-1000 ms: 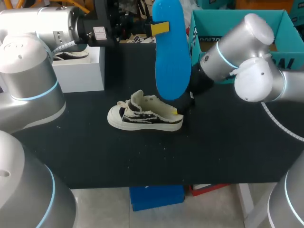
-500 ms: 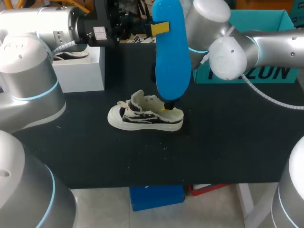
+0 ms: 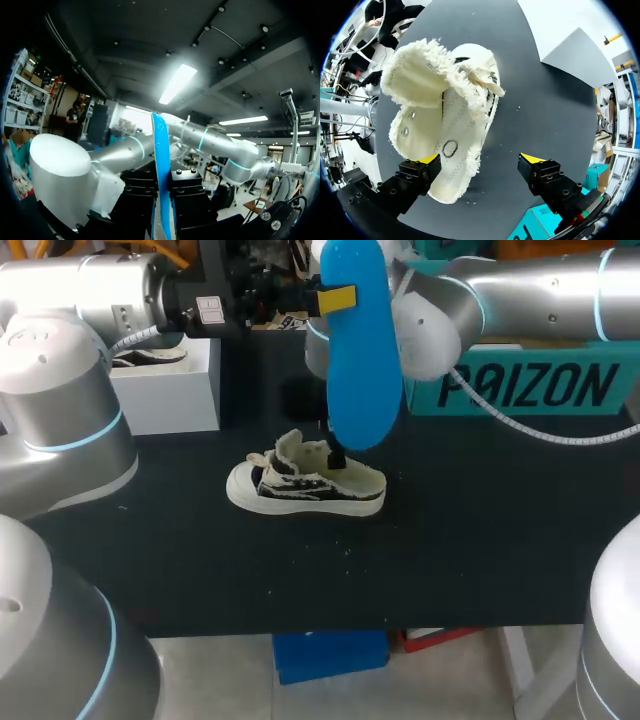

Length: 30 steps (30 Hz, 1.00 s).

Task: Take the shoe out of the shoebox, open the shoe tongue, remove and reinsert the insole, then place the shoe into the shoebox

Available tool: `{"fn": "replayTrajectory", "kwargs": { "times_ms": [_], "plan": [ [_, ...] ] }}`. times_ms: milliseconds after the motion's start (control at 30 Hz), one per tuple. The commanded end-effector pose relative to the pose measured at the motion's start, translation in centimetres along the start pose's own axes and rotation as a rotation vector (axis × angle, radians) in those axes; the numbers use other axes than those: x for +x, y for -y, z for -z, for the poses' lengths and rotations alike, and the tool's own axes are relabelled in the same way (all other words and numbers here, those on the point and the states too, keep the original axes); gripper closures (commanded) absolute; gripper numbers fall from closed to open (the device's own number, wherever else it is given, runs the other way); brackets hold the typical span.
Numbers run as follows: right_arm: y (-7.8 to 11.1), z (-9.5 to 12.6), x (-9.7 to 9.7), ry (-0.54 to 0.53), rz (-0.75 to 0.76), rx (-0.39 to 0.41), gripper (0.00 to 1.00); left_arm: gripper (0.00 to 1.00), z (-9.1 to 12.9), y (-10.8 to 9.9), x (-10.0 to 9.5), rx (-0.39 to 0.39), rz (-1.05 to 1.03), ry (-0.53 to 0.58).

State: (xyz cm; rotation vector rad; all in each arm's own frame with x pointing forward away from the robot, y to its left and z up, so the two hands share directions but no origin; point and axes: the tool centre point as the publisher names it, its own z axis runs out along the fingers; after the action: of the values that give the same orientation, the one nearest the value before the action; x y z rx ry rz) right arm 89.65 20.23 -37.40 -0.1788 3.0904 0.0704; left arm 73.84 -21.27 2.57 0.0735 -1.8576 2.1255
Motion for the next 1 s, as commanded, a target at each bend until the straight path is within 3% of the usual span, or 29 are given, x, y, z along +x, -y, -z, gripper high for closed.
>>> {"fn": "replayTrajectory", "kwargs": {
  "times_ms": [33,167,233,267,1000],
  "plan": [
    [-0.7,-0.6,-0.5,-0.011,-0.004,0.154,0.0,1.0,-0.1,-0.1,0.0,0.003,-0.002,0.004],
    [-0.6,-1.0,-0.5,-0.016,-0.016,0.131,0.0,1.0,-0.1,-0.1,0.0,0.003,-0.002,0.004],
    [-0.6,-1.4,-0.4,-0.014,-0.031,0.127,0.82,1.0,-0.1,-0.1,0.0,0.003,-0.002,0.004],
    [-0.5,-1.6,-0.3,-0.018,-0.037,0.115,1.0,1.0,-0.1,-0.1,0.0,0.003,-0.002,0.004],
    [-0.5,-1.7,-0.2,-0.024,-0.042,0.094,1.0,1.0,-0.1,-0.1,0.0,0.003,-0.002,0.004]
  ]
}}
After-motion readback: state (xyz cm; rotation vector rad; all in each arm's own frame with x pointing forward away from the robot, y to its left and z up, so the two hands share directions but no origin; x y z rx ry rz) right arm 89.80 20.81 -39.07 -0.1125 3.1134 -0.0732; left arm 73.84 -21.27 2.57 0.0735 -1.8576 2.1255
